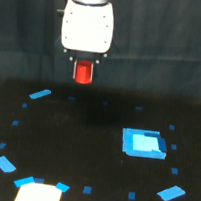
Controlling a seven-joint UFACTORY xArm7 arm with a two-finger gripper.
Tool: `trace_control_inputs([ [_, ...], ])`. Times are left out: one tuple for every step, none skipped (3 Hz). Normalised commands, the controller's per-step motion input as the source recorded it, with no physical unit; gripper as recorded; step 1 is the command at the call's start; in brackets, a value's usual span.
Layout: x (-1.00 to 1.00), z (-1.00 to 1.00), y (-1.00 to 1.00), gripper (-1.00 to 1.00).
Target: Pick up the red object from the table
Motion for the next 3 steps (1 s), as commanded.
trace_control_inputs([
  [-0.73, 0.42, -0.91, -0.82],
  [-0.34, -0.26, -0.01, -1.00],
  [0.41, 0.32, 0.30, -0.94],
])
